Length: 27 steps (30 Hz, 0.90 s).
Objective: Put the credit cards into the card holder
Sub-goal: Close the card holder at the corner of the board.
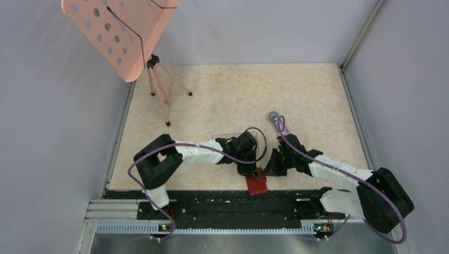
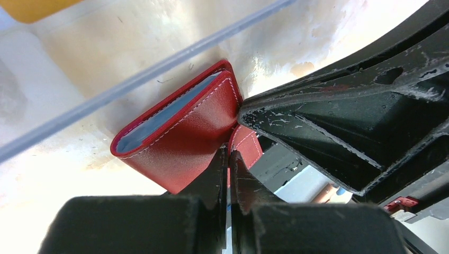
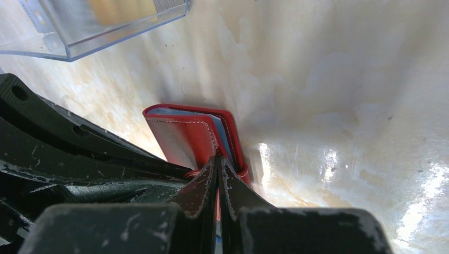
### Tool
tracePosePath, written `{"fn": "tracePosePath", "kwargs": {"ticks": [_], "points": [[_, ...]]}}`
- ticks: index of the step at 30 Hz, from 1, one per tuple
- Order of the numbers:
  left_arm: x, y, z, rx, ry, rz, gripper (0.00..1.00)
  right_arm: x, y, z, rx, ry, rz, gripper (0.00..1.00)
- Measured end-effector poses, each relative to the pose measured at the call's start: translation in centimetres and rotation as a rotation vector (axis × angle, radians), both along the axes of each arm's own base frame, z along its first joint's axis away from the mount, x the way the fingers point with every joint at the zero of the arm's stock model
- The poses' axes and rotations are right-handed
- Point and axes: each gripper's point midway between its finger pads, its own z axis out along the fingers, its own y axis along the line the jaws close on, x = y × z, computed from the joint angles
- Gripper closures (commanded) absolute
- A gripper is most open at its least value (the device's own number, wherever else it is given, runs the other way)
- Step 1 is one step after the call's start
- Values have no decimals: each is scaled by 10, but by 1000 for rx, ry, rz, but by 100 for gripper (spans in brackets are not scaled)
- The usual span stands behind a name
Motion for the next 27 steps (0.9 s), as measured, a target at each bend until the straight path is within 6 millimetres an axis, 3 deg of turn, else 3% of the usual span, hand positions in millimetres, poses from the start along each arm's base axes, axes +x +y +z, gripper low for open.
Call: {"fn": "tracePosePath", "kwargs": {"ticks": [7, 19, 27], "points": [[0, 1, 0, 9, 4, 1, 97, 0, 0, 3, 5, -8, 1, 100], [-2, 3, -2, 24, -10, -18, 92, 1, 8, 33, 103, -99, 27, 100], [-1, 6, -3, 50, -21, -22, 91, -22, 4, 12, 102, -41, 49, 100]]}}
